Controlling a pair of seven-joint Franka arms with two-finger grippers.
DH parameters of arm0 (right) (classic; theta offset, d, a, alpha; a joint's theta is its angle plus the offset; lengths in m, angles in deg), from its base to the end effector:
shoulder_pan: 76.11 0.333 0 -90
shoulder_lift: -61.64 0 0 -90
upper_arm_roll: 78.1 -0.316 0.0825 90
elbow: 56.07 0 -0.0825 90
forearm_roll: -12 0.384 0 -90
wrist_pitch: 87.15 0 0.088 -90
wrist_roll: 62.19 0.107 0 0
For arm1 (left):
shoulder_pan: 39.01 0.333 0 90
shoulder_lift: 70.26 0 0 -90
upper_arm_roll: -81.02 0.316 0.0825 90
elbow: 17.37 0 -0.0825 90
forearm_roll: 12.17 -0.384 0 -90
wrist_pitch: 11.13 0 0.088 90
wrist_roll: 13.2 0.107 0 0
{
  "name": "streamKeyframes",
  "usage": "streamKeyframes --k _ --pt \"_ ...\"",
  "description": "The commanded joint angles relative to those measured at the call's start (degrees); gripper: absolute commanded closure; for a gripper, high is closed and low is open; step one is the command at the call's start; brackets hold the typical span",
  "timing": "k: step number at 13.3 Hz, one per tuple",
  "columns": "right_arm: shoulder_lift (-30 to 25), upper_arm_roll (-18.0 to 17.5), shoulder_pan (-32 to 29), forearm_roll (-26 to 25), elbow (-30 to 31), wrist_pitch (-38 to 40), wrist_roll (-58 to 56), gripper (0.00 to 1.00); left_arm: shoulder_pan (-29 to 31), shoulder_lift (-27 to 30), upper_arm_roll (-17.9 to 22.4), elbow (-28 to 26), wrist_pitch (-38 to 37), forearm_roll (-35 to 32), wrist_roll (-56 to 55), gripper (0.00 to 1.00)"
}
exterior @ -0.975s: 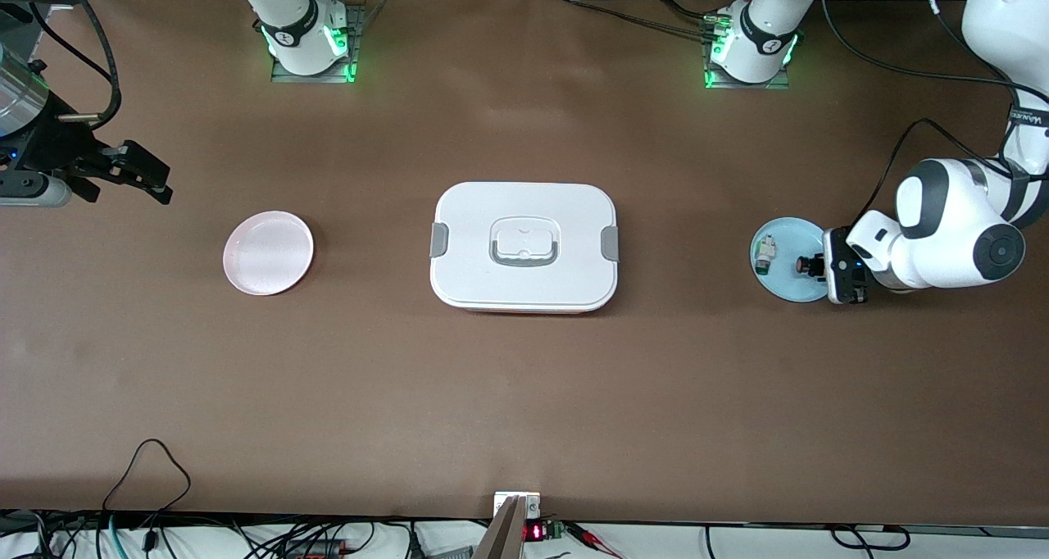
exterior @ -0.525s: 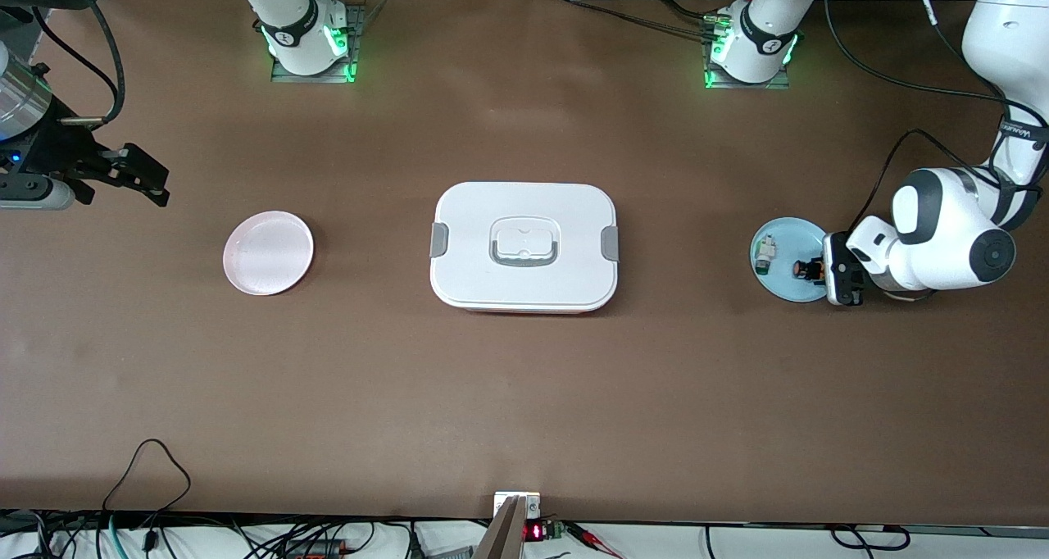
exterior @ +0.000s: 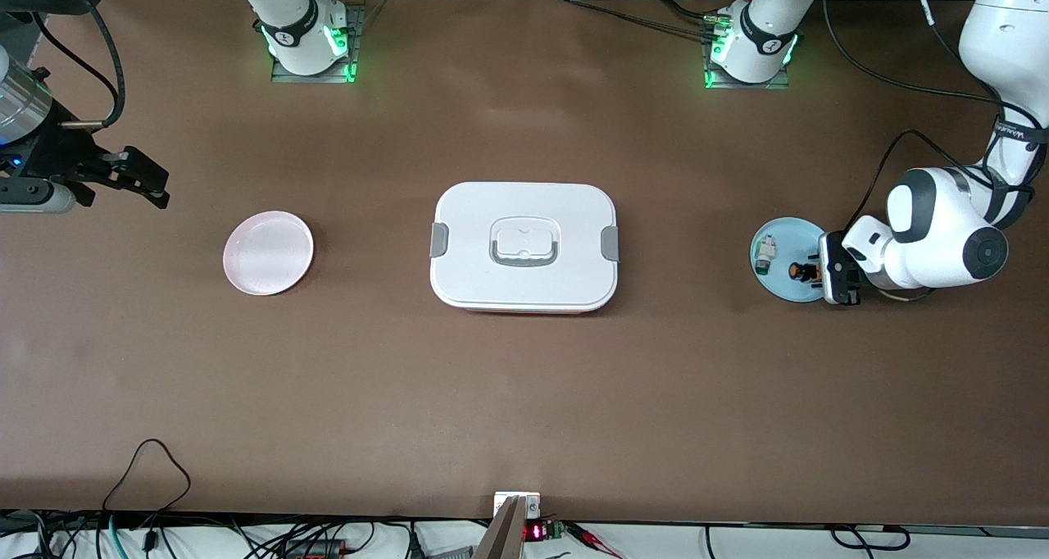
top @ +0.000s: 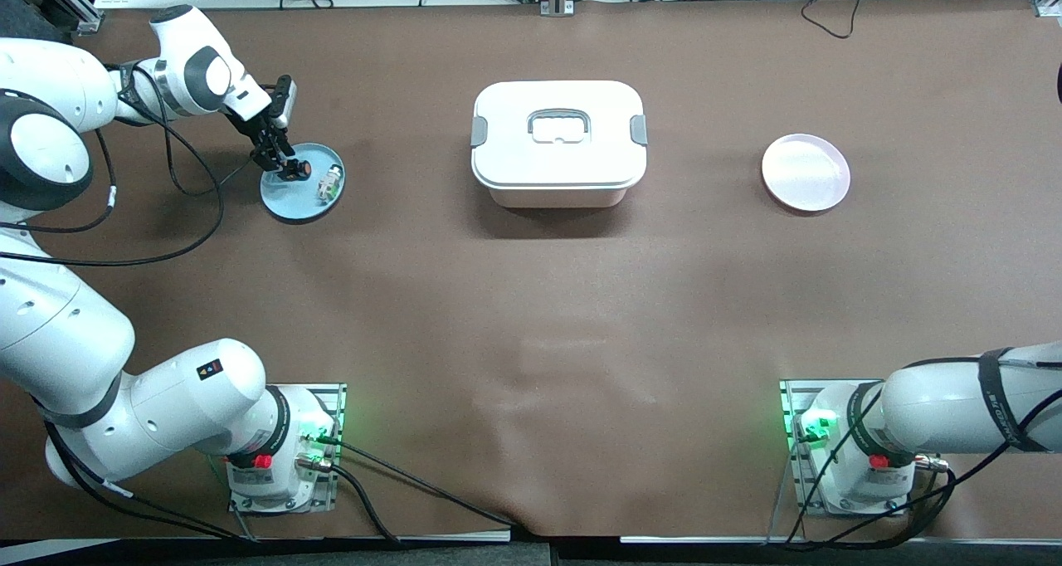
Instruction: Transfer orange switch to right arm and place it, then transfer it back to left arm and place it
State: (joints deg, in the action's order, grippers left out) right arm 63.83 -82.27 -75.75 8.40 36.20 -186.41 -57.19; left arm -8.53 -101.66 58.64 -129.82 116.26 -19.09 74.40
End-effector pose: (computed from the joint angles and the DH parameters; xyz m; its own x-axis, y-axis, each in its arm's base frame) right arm 0.5791 0.0393 0.5990 0.9961 0.0015 0.0884 -0.0032 -0.9986 0.0523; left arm 0.5813 0.0893 0.1930 0.1379 -0.9838 0.1142 -0.9651 -0.1076 0.2386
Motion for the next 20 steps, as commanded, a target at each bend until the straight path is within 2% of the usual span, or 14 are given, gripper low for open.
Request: streamKeyframes --k 1,3,6,9,12,16,20 --pt "0.54 -0.32 -0.27 -0.09 -1.31 0.29 -0.34 0.0 0.8 1.51 -0.65 -0.14 -1.35 -1.26 -2.6 0.0" --pt "0.54 -0.32 -0.18 -0.09 -1.31 0.2 -0.08 0.0 0.54 4.22 -1.0 0.56 -4.76 -1.34 -7.94 0.0" --pt "0.54 -0.32 -0.09 -0.09 -1.31 0.38 -0.16 0.0 0.01 7.75 -2.05 5.55 -16.17 -1.34 -21.46 0.0" --pt "0.54 -0.32 -0.09 -0.09 -1.31 0.9 -0.16 0.0 0.27 11.26 -3.99 9.34 -22.78 -0.38 -33.59 0.0" --pt "0.45 -0.49 -0.01 -0.01 -1.31 0.99 -0.25 0.0 0.45 15.13 -3.99 12.41 -28.66 6.98 -45.01 0.0" --pt "0.01 -0.58 1.14 1.4 -1.31 3.26 -0.08 0.0 0.18 17.86 -4.86 21.2 -38.51 7.36 -63.99 0.0" --pt "-0.25 -0.4 0.87 3.34 -1.31 5.04 0.01 0.0 0.18 18.65 -10.39 31.83 -48.71 7.27 -90.18 0.0"
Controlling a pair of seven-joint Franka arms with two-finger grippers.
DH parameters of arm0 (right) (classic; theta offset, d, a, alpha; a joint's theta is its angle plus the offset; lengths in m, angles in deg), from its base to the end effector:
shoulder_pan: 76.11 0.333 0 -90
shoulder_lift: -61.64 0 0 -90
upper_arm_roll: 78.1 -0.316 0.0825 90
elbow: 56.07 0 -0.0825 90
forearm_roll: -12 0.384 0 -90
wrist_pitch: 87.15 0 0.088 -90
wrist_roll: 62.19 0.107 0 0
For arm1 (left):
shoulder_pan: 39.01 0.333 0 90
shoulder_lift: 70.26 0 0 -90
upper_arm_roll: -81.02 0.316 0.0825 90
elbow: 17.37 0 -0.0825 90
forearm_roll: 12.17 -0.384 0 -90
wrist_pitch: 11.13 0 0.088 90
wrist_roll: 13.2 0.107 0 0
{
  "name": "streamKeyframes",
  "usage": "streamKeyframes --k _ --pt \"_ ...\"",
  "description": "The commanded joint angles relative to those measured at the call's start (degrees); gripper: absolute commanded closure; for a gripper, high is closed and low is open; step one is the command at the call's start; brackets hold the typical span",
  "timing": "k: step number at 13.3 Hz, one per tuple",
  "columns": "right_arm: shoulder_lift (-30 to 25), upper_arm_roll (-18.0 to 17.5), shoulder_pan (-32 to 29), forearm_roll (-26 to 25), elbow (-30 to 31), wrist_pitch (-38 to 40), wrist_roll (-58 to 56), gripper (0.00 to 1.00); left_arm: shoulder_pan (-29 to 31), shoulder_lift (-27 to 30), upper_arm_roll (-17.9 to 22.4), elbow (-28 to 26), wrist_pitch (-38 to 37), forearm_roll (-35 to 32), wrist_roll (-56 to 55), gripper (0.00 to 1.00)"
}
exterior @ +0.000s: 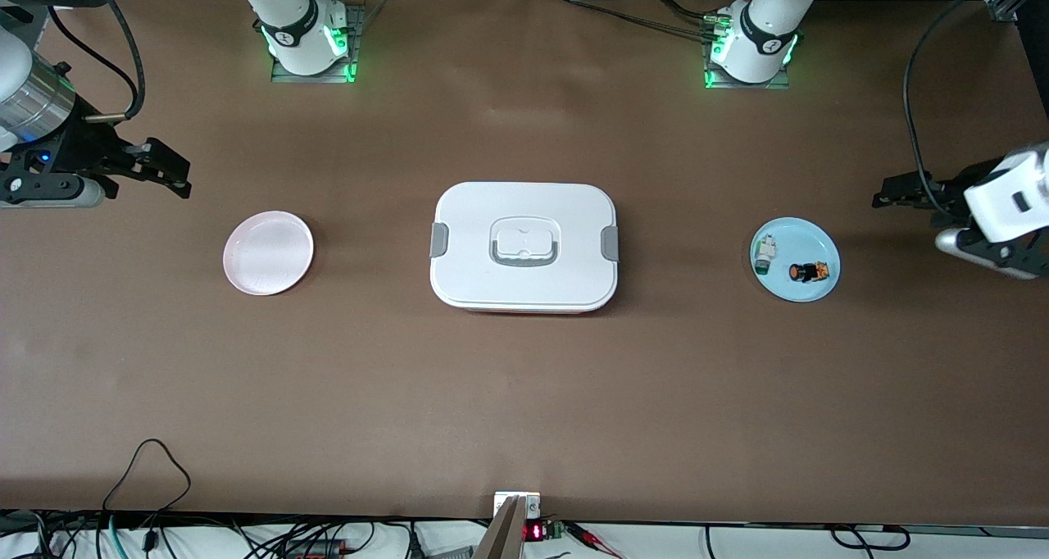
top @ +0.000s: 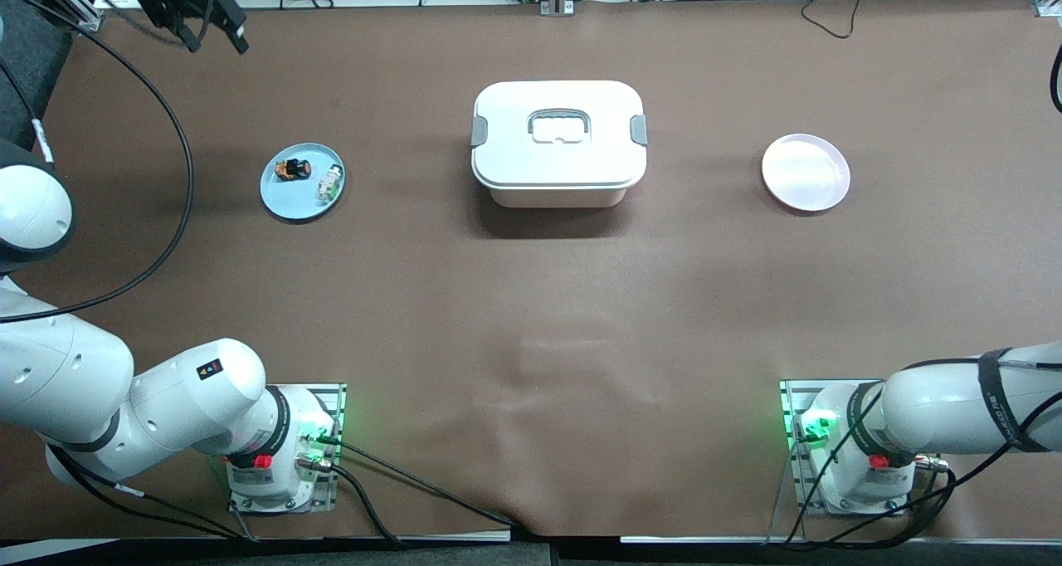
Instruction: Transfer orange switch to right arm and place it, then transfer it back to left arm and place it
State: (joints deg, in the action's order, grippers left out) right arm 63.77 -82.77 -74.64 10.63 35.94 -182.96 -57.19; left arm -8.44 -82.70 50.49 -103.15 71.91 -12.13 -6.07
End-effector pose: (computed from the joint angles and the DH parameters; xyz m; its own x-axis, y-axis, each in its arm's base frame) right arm 0.5712 0.0583 0.5960 0.9993 0.0221 0.0309 0.0216 -0.9996 0.0182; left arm 0.5912 0.0293 0.5405 0.9664 -0.1381 -0.2166 -0.1098 -0.9843 0.1381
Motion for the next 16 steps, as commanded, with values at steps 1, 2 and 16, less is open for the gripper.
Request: streamKeyframes --k 1,2,16 --pt "-0.1 0.1 -0.24 1.11 -1.05 1.59 0.01 0.0 0.09 -0.22 -3.13 6.4 -5.6 0.31 -12.54 0.0" --pt "-0.1 0.1 -0.24 1.11 -1.05 1.59 0.01 0.0 0.09 -0.13 -3.57 7.19 -6.22 0.14 -13.44 0.0" --pt "-0.1 0.1 -0.24 1.11 -1.05 1.5 0.18 0.0 -25.57 10.32 22.17 1.6 -5.02 1.54 -11.69 0.0"
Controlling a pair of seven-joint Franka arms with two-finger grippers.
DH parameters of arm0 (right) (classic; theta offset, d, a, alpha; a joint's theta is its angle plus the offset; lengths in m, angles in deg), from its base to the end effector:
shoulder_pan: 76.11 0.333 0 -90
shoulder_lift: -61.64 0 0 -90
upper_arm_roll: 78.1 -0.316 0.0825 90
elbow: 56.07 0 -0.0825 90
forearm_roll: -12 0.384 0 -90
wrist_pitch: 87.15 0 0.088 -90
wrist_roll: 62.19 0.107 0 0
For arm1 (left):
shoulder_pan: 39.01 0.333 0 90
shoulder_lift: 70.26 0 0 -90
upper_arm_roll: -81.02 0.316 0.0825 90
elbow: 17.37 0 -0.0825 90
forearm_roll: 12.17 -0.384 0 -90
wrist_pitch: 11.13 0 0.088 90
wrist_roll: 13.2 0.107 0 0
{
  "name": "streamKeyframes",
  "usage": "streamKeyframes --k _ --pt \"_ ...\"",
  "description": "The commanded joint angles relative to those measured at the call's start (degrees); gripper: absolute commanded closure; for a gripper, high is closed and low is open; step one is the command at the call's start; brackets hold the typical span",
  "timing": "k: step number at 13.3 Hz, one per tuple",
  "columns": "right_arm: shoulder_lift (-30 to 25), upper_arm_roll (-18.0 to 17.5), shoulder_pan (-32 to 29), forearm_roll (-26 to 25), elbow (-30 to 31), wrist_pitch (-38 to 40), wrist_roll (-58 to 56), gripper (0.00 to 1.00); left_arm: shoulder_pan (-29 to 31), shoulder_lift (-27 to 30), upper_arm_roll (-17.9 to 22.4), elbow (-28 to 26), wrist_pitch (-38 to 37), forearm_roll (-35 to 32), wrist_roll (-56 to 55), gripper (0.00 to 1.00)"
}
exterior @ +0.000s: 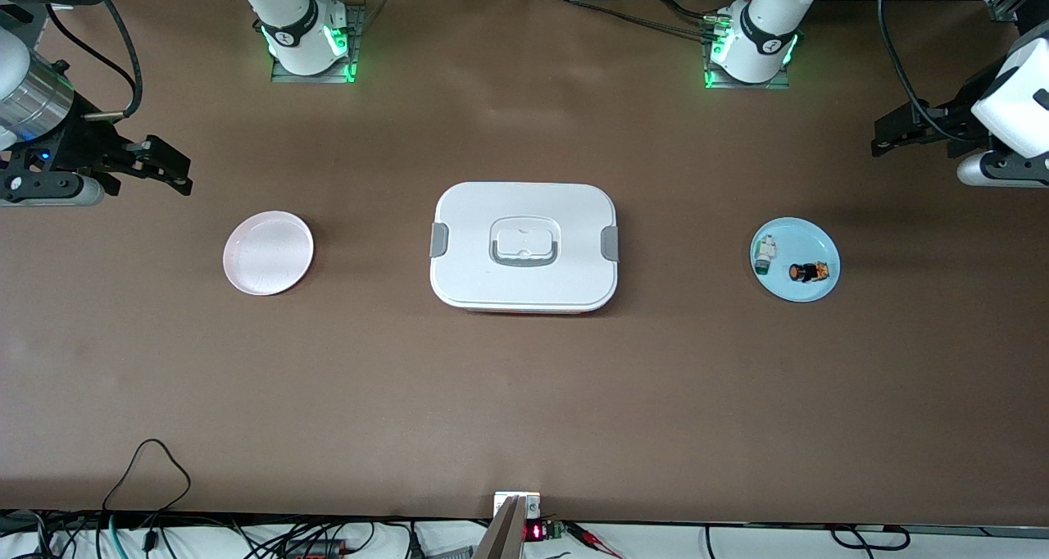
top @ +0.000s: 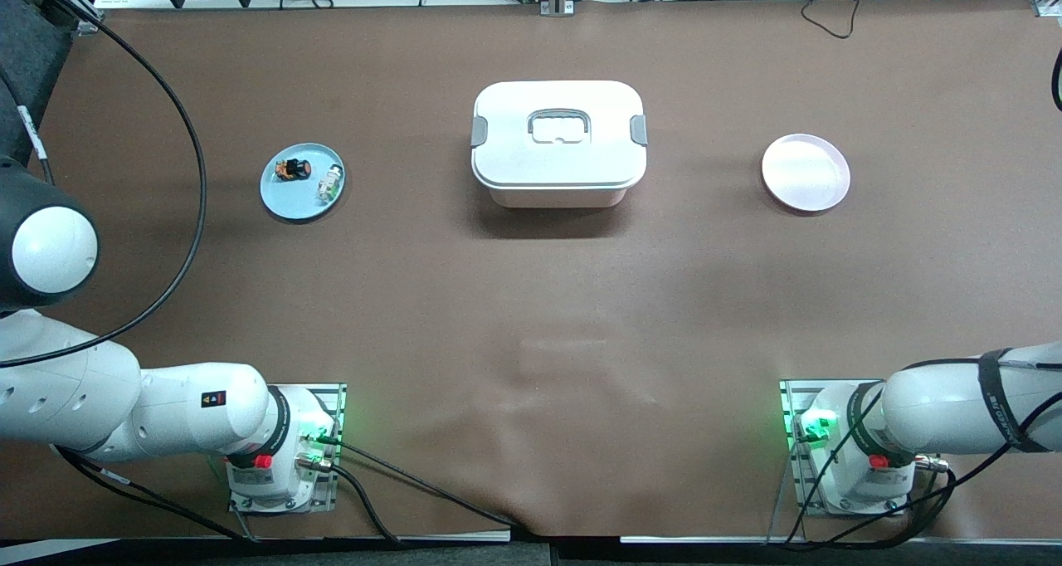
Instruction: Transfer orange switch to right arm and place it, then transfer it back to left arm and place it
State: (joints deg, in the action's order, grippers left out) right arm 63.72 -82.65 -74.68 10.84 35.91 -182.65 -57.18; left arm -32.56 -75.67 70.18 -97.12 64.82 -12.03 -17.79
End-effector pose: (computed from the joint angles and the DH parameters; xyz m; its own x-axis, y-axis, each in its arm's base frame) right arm 0.5706 0.0570 0.5962 0.9995 0.0187 0.0266 0.0183 -0.9997 0.0150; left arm 0.5556 -0.0371 0.6356 0.9872 0.0019 -0.1595 0.0031 -1.0000 0.0074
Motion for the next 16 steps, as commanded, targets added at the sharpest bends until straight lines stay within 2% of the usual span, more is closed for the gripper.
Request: streamKeyframes --k 1,3,5,7,16 --pt "-0.05 -0.02 -0.2 0.9 -1.02 1.19 0.17 0.0 -1.88 4.87 3.8 -6.89 4.18 1.97 2.46 0.0" --pt "-0.05 0.07 -0.28 0.9 -1.02 1.1 0.17 0.0 -1.97 6.9 4.68 -10.33 6.83 1.97 5.82 0.0" --pt "-0.05 -0.02 -0.2 0.9 -1.02 0.75 0.17 0.0 -4.06 7.61 7.22 -11.39 6.84 1.97 5.65 0.0" --pt "-0.05 -0.02 -0.2 0.9 -1.02 0.66 0.17 0.0 -4.43 8.23 7.68 -12.89 8.85 1.97 5.21 0.0" --pt "-0.05 -0.02 -0.2 0.9 -1.02 0.66 0.17 0.0 -3.9 7.88 7.85 -12.98 10.71 1.8 5.12 0.0"
